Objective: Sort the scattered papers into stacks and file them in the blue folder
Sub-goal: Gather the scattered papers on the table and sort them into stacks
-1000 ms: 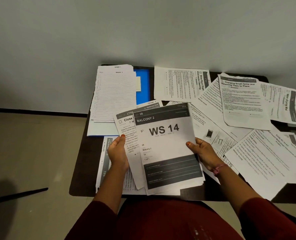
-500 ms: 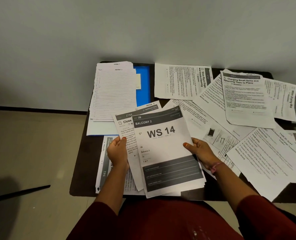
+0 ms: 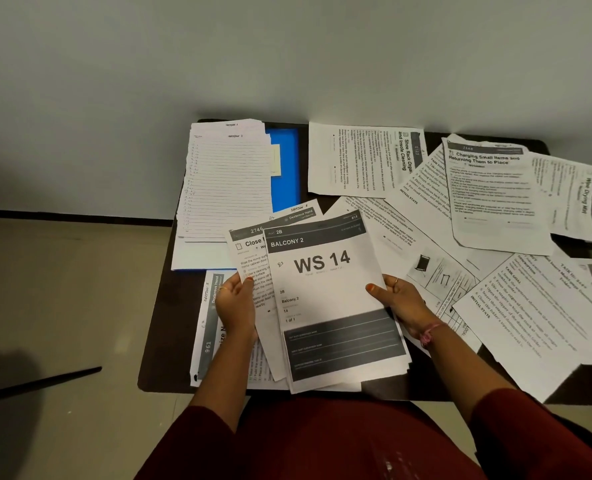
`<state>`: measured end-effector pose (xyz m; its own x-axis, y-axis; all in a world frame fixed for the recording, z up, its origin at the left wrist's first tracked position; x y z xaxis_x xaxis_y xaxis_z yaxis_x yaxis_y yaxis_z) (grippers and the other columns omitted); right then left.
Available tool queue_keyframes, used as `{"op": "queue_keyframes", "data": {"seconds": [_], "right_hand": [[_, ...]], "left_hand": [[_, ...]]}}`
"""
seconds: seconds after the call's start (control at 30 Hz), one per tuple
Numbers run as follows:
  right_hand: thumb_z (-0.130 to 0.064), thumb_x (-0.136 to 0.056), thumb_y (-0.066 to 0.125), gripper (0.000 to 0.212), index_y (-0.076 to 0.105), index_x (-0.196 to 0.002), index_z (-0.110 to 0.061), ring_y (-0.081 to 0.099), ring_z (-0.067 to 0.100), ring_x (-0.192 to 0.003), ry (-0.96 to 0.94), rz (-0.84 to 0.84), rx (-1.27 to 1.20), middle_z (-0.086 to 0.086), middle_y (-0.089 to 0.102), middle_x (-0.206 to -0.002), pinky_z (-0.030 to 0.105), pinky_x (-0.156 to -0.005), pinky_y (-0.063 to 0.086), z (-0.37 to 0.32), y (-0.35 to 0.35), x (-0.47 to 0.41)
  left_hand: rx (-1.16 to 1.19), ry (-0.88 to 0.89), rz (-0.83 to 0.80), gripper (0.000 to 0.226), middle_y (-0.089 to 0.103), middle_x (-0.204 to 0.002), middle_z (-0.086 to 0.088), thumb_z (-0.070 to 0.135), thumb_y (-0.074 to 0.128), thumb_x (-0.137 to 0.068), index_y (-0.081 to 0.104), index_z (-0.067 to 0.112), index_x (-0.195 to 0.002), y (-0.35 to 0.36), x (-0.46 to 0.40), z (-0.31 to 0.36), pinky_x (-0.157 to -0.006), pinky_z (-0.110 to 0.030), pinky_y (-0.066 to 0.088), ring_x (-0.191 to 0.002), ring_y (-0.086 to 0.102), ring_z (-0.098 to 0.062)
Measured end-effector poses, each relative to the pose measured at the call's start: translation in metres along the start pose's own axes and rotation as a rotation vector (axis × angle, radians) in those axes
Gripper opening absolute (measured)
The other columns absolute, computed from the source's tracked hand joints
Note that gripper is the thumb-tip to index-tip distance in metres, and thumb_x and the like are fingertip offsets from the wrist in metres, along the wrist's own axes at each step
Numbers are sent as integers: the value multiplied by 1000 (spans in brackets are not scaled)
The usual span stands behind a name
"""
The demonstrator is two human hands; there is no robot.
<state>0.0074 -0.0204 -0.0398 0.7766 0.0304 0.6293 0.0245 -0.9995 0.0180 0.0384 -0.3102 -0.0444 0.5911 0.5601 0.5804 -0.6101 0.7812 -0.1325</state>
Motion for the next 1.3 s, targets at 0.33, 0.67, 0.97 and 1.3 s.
{"op": "queue_keyframes", "data": {"seconds": [0.33, 0.67, 0.97, 1.3], "right_hand": [[-10, -90, 62, 28, 62, -118, -8, 71, 18, -90, -24, 1, -25, 8, 71, -107, 23, -70, 57, 0, -2, 1], [-10, -90, 61, 28, 62, -118, -10, 69, 25, -99, -40, -6, -78, 9, 71, -110, 33, -82, 57, 2, 1, 3], [-9, -88, 63, 28, 63, -116, -7, 69, 27, -97, -40, -19, -64, 12, 71, -109, 33, -77, 58, -4, 13, 7], [-11, -88, 66, 31, 63, -117, -3, 69, 22, -89, -86, 38, 51, 12, 70, -107, 27, -74, 58, -7, 31, 9]], "left_hand": [[-43, 28, -85, 10, 69, -101, -2, 19, 51, -97, 59, 22, -103, 1, 4, -4, -79, -42, 59, -86, 69, -23], [7, -34, -199, 16, 69, -102, 3, 21, 47, -100, 56, 24, -113, 8, 17, -13, -75, -39, 60, -89, 70, -23], [86, -76, -257, 23, 70, -105, 3, 35, 39, -102, 53, 27, -118, 13, 26, -16, -71, -36, 57, -85, 69, -22], [-69, 26, -260, 19, 62, -114, 6, 27, 45, -101, 46, 30, -119, 15, 26, -13, -77, -37, 58, -88, 67, -15]]}}
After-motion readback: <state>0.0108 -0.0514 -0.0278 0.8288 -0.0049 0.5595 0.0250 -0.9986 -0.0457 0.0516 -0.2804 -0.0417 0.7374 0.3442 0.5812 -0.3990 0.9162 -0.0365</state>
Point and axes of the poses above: each hand's wrist, its own x-axis away from the middle knuckle, its own y-axis out of the palm, z = x × y, the point moved 3 cm from there along -x, towards the middle knuckle
